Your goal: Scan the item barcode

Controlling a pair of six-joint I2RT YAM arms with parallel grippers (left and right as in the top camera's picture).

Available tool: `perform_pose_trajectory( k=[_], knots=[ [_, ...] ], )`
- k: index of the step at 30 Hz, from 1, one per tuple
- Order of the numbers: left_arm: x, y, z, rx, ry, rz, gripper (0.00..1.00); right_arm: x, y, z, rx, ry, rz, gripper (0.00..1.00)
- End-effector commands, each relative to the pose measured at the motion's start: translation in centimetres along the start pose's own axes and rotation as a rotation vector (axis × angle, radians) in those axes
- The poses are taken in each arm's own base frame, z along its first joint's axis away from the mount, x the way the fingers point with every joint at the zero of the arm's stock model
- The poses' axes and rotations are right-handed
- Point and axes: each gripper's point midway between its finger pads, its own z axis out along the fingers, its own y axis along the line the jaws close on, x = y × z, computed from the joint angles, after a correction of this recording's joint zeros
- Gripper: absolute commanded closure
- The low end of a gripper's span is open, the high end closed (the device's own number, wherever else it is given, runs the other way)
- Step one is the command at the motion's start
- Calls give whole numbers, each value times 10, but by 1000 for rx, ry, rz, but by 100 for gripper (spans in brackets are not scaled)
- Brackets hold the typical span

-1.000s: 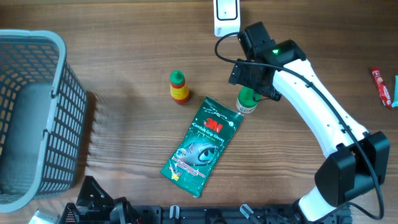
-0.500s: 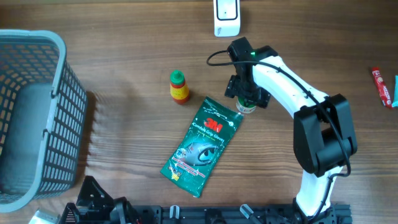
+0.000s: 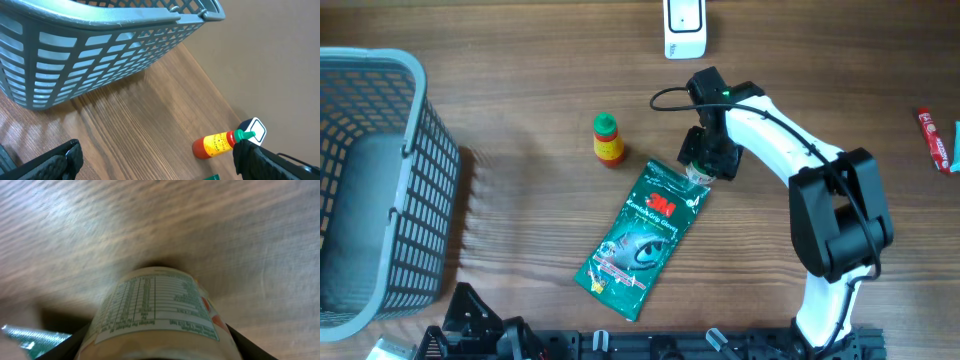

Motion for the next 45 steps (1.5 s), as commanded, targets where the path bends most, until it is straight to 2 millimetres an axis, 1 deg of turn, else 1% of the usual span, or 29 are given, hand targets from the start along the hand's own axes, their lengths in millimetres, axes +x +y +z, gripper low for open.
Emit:
perform_pose_trajectory(
  k=[1,2,4,7,8,12,14,16,18,22,26,29,31,33,36,39,41,43,45],
  knots=[
    [0,-1,-1,11,-4,-1,0,12,27,-51,-179,4,-61,33],
    [0,-1,-1,11,-4,-1,0,18,30,-60,-210,14,-78,34],
    [0,-1,-1,11,-4,-1,0,26,31,-72,-236,27,-89,34],
    [0,-1,-1,11,-4,-1,0,46,38,-84,-312,96,-189,34],
    [0,-1,-1,11,-4,-1,0,52,35,-87,-311,116,-204,33],
    [0,-1,-1,11,-4,-1,0,72,16,-86,-246,199,-231,33],
    [0,-1,-1,11,-4,-1,0,81,12,-88,-238,240,-220,33],
    [0,-1,-1,11,-4,-1,0,91,16,-92,-276,295,-210,33],
    [0,-1,-1,10,-4,-1,0,101,27,-99,-353,352,-204,33],
    [0,-1,-1,11,-4,-1,0,114,38,-109,-436,424,-197,33],
    [0,-1,-1,11,-4,-1,0,125,33,-112,-431,474,-204,33],
    [0,-1,-1,11,-4,-1,0,127,36,-116,-458,488,-218,33],
    [0,-1,-1,11,-4,-1,0,128,36,-116,-457,490,-217,33],
    [0,-1,-1,11,-4,-1,0,133,33,-118,-456,511,-227,33],
    [0,-1,-1,11,-4,-1,0,145,32,-122,-462,557,-254,33],
    [0,-1,-1,11,-4,-1,0,171,30,-123,-420,614,-317,33],
    [0,-1,-1,11,-4,-1,0,185,33,-123,-400,635,-355,33],
    [0,-1,-1,11,-4,-1,0,193,35,-122,-391,643,-374,33],
    [0,-1,-1,11,-4,-1,0,200,42,-124,-420,659,-389,33]
  ],
)
